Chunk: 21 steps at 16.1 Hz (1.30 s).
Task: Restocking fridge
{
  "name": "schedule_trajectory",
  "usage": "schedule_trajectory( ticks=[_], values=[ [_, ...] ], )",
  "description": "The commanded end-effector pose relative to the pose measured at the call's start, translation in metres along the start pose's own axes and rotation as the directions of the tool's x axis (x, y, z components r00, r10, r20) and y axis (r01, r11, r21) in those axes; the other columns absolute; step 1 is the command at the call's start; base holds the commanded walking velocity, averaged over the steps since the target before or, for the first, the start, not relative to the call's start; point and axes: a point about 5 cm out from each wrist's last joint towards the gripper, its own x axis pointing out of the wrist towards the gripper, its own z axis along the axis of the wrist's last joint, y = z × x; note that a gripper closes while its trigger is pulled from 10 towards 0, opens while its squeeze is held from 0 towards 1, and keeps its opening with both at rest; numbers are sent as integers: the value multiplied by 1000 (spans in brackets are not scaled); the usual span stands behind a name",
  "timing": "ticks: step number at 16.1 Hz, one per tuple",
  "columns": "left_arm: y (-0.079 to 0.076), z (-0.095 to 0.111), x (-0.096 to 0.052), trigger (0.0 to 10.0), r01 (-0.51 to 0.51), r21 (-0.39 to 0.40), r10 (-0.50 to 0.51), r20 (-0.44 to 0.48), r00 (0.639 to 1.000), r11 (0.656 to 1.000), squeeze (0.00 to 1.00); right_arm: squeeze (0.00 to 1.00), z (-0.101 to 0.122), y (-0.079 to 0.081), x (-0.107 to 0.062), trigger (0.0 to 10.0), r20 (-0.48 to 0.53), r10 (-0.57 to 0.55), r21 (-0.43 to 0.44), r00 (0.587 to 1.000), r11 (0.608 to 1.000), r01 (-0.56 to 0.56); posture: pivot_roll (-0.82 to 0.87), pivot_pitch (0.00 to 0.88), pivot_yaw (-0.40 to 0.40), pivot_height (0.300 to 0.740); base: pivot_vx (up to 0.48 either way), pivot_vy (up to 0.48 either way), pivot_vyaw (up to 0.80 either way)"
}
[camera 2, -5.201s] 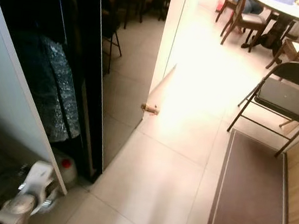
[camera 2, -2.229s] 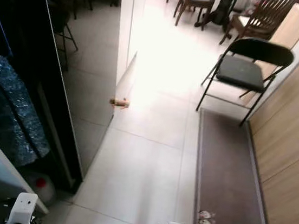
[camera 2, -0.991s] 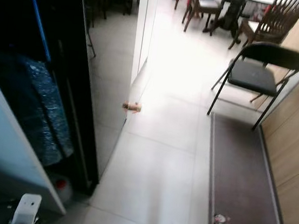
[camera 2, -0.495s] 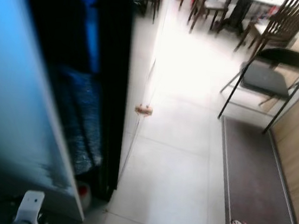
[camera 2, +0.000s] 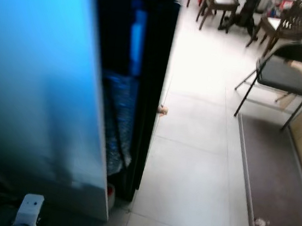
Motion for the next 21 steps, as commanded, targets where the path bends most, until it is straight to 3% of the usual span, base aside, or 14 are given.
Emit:
schedule_trajectory(
  ticks=[1, 5, 6, 7, 8, 9, 12, 13, 15, 19, 21],
  values=[
    [-3, -3, 0, 10000, 13, 26, -13, -10, 1000, 1000, 0, 0, -1, -4, -2, 10000, 31, -48, 35, 998, 998, 47, -106, 0, -34, 740, 0, 0, 0],
    [-1, -5, -1, 10000, 15, 43, -14, -13, 1000, 999, 0, 0, 5, -8, -5, 10000, 144, -159, 47, 977, 987, 154, -124, 0, -28, 740, 0, 0, 0],
    [-1, -5, -1, 10000, 15, 47, -14, -13, 1000, 999, 0, 0, 52, -46, 1, 10000, 283, -223, 66, 933, 975, 213, -126, 0, -28, 740, 0, 0, 0],
    [0, -5, -1, 10000, 14, 50, -13, -14, 1000, 999, 0, 0, 137, -102, -7, 10000, 497, -289, 82, 818, 954, 288, -130, 0, -28, 740, 0, 0, 0],
    [0, -6, -1, 10000, 13, 51, -12, -15, 1000, 999, 0, 0, 158, -107, -13, 10000, 567, -301, 64, 766, 944, 324, -135, 0, -26, 740, 0, 0, 0],
    [0, -6, -1, 10000, 13, 52, -12, -16, 1000, 999, 0, 0, 165, -106, -15, 10000, 597, -296, 72, 746, 946, 317, -137, 0, -26, 740, 0, 0, 0],
    [2, -8, -2, 10000, 9, 59, -8, -16, 1000, 998, 0, 0, 197, -86, -31, 10000, 761, -217, 75, 611, 966, 249, -139, 0, -23, 740, 0, 0, 0],
    [3, -8, -2, 10000, 8, 60, -7, -16, 1000, 998, 0, 0, 200, -84, -33, 10000, 773, -199, 61, 602, 969, 241, -140, 0, -22, 740, 0, 0, 0],
    [4, -9, -2, 10000, 6, 63, -5, -17, 1000, 998, 0, 0, 216, -58, -48, 10000, 839, -92, -18, 536, 980, 196, -148, 0, -17, 740, 0, 0, 0],
    [4, -10, -2, 10000, 5, 62, -4, -9, 1000, 998, 0, 0, 241, 21, -71, 10000, 875, 194, -199, 443, 979, -34, -145, 0, -25, 740, 0, 0, 0],
    [3, -10, -2, 10000, 7, 50, -6, -7, 1000, 999, 0, 0, 241, 49, -75, 10000, 862, 245, -227, 443, 969, -94, -134, 0, -28, 740, 0, 0, 0]
  ],
)
